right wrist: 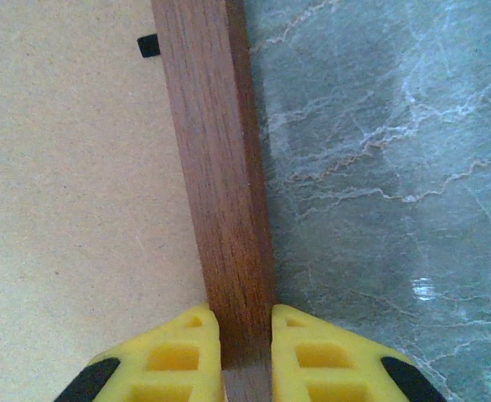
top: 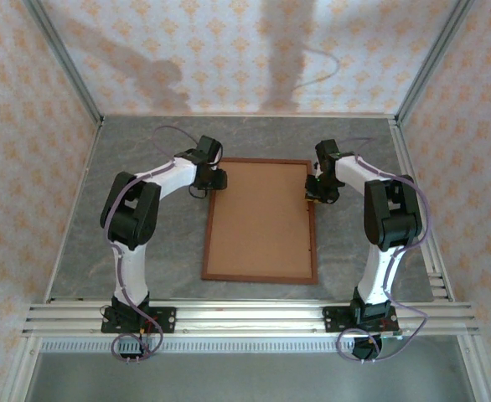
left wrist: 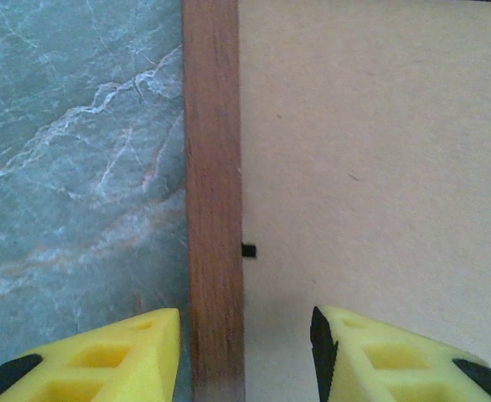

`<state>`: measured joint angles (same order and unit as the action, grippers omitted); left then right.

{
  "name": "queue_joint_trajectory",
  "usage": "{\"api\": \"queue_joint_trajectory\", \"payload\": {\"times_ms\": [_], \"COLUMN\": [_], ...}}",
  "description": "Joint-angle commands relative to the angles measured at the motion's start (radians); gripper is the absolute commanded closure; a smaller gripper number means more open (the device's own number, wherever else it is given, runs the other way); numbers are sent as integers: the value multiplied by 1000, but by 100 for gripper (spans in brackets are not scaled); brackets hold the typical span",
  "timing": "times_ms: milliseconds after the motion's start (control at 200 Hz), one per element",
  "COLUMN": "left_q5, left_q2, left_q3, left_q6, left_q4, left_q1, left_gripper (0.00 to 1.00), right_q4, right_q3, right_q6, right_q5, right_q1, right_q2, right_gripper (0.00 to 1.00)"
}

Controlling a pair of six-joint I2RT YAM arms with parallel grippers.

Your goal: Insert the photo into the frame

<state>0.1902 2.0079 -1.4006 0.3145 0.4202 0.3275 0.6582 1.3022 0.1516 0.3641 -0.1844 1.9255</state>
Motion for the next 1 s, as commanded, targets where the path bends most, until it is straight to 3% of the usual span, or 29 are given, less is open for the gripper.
{"api": "queue_joint_trajectory", "payload": {"times_ms": [0, 420, 996], "left_q5": [-31, 19, 34], "left_q2": [-83, 47, 156], "left_q3": [30, -77, -90], "left_q6": [16, 8, -15], "left_q4": [5, 36, 59], "left_q1": [-9, -41, -32], "left_gripper": [53, 70, 72], "right_q4": [-32, -37, -39], "right_q3": [17, 15, 6], "right_q6": [-2, -4, -5], "right_q5": [-35, -28, -28], "right_q1": [-6, -7, -7], "right_q2": [35, 39, 38], "right_gripper": [84, 84, 84]}}
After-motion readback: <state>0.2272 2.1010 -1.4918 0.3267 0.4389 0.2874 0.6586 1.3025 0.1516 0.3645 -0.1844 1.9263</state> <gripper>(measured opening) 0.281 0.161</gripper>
